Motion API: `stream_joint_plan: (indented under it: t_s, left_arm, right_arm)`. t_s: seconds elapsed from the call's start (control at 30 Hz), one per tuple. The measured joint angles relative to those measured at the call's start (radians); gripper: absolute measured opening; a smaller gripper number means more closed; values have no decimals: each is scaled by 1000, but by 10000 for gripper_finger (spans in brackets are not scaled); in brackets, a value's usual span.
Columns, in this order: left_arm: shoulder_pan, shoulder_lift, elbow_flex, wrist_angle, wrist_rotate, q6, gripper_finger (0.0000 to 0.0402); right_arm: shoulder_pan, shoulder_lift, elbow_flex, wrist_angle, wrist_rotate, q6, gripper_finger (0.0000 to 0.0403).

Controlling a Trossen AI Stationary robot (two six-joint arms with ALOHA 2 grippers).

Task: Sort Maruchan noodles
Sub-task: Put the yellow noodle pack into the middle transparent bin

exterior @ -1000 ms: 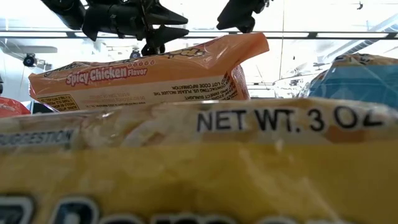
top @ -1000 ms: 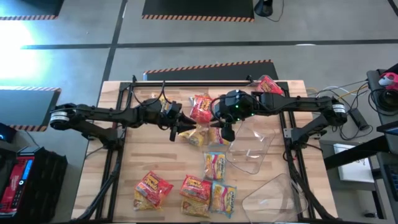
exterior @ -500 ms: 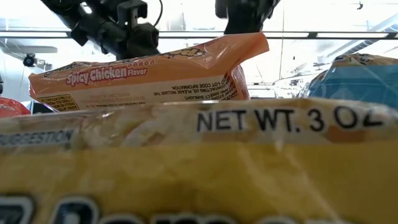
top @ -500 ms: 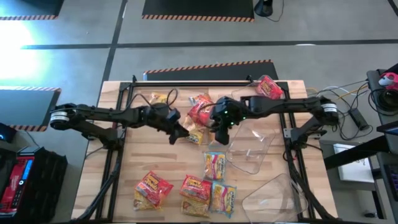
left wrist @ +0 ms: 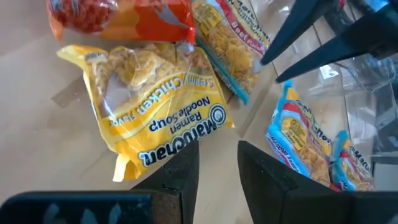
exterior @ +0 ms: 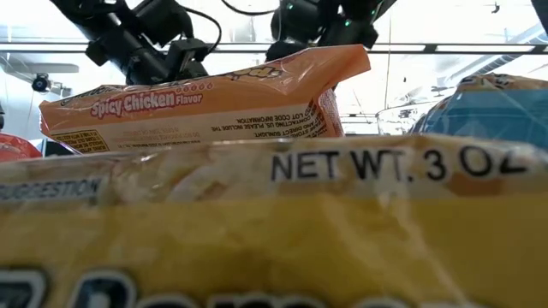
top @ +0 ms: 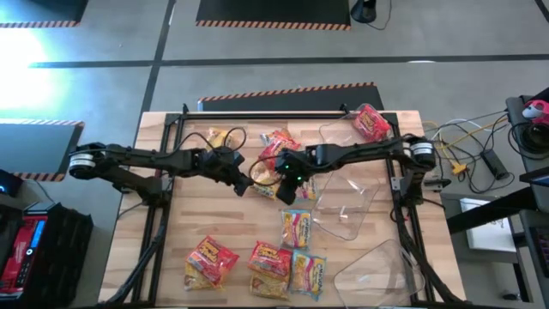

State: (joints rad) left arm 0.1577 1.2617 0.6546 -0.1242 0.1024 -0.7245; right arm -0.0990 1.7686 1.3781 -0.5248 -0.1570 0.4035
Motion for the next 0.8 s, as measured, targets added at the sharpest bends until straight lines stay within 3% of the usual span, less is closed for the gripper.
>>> stream_joint_plan:
  t_s: [0.13, 0.4, 0.57, 0.8]
  left_arm:
    - [0, 0, -88, 114, 0, -71, 93]
    - [0, 0, -277, 540, -25, -208, 93]
    - [1, 0, -324, 550, -91, -266, 93]
    - [1, 0, -339, 550, -102, -314, 93]
  right_arm:
    - [0, 36, 1, 46, 0, 17, 72]
    - [0, 61, 2, 77, 3, 18, 57]
    - [-3, 67, 2, 111, 58, 16, 50]
    - [-12, 95, 0, 119, 72, 32, 38]
